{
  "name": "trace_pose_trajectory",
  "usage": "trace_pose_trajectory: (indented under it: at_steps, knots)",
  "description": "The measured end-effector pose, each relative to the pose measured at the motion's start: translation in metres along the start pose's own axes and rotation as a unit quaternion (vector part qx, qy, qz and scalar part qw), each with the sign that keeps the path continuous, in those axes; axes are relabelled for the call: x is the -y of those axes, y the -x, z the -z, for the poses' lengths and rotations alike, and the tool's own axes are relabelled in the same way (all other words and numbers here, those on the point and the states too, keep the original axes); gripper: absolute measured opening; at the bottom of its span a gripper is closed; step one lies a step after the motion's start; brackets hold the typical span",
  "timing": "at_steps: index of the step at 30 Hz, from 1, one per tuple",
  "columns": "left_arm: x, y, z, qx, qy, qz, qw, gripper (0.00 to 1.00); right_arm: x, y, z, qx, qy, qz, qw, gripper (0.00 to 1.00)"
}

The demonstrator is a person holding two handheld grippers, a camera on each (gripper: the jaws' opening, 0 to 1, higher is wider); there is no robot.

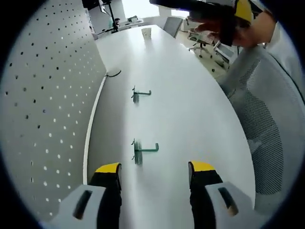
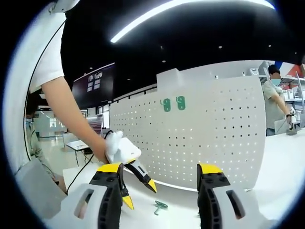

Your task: Insert the hook assembly into the mounting plate slot until the hook locks in place.

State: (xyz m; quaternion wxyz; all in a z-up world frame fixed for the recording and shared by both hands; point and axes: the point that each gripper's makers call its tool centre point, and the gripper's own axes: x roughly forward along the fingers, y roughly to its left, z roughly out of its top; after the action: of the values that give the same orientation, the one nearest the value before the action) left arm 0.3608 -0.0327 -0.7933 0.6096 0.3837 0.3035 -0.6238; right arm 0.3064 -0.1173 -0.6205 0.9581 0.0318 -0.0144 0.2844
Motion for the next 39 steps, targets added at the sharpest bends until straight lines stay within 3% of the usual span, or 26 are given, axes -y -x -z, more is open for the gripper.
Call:
trace_pose_trajectory:
  at_steps: [11,21,22,33,39]
  knots:
    - [-0.005,-0.02,0.006,-0.02,-0.008,0.015,0.9996,0.57,0.007,0.002,0.0,0.003,-0.011,0.012,0.9999,0.6]
    - [-0.007,-0.035,0.023,-0.054,-0.002,0.034,0.998,0.57,0.011,0.004,0.001,0.001,-0.013,0.02,0.9997,0.58]
    - [-0.006,-0.035,0.019,-0.043,0.012,0.037,0.9983,0.57,0.012,0.004,0.001,0.001,-0.013,0.021,0.9997,0.58]
    - [-0.006,-0.035,0.018,-0.041,0.003,0.047,0.9981,0.58,0.011,0.003,0.003,-0.002,-0.016,0.019,0.9997,0.57]
    - [-0.013,-0.036,0.016,-0.048,0.002,0.044,0.9979,0.48,0.009,0.003,0.004,-0.003,-0.015,0.015,0.9998,0.55]
